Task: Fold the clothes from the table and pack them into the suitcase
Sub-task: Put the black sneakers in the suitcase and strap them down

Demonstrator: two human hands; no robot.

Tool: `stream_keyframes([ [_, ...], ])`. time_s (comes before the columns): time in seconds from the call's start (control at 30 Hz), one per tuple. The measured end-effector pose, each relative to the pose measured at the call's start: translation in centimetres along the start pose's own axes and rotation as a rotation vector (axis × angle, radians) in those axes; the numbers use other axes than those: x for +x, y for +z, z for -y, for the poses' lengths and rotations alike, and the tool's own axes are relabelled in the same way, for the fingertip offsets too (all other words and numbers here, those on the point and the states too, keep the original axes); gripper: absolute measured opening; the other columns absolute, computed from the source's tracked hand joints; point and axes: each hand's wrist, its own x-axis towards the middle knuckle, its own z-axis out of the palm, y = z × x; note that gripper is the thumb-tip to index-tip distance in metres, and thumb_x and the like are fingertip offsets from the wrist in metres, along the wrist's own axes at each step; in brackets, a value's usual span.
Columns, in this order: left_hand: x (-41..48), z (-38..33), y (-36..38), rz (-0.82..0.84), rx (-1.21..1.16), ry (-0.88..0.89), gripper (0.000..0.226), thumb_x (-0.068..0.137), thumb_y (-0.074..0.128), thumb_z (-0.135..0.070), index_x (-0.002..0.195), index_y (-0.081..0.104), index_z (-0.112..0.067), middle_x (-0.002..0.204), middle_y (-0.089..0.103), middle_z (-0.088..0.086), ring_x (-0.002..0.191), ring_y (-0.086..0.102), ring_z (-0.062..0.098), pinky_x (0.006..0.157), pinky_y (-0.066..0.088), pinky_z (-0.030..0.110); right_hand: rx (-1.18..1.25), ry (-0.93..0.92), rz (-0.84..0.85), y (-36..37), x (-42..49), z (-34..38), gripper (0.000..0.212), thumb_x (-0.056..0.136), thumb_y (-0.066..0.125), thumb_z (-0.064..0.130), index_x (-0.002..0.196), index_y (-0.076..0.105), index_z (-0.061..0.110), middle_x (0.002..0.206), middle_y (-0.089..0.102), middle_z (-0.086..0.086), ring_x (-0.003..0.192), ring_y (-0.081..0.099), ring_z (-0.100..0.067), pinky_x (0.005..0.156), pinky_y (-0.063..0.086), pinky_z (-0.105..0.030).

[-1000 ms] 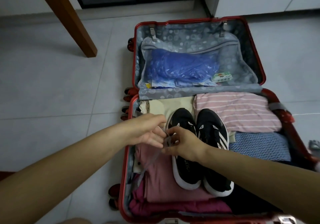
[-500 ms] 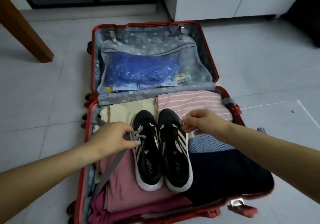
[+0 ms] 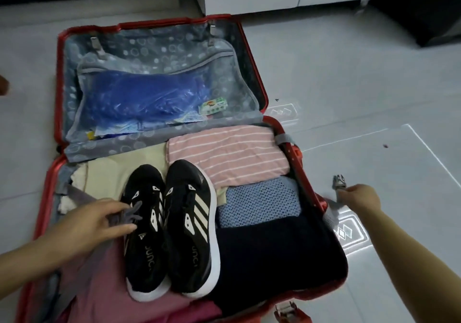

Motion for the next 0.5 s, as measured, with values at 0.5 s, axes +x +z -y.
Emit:
stream_keyframes([
  [0.5,-1.4,-1.1,-2.8,-0.01,-0.069,0.013,0.062,0.04,0.032,-0.102,0.076,0.057,-0.058,0.096,0.046,-0.052,0.087,0.05,-0.021,0.068,0.037,0.004,0.598,-0.299,-0.032,-4.6,1.5,8.6,0.018,0.091,0.047,0.02,0.1,0.053,0.006,0.082,0.068,-0.012,0.04,0.054,-0.003,0.039,0.041,-0.016],
])
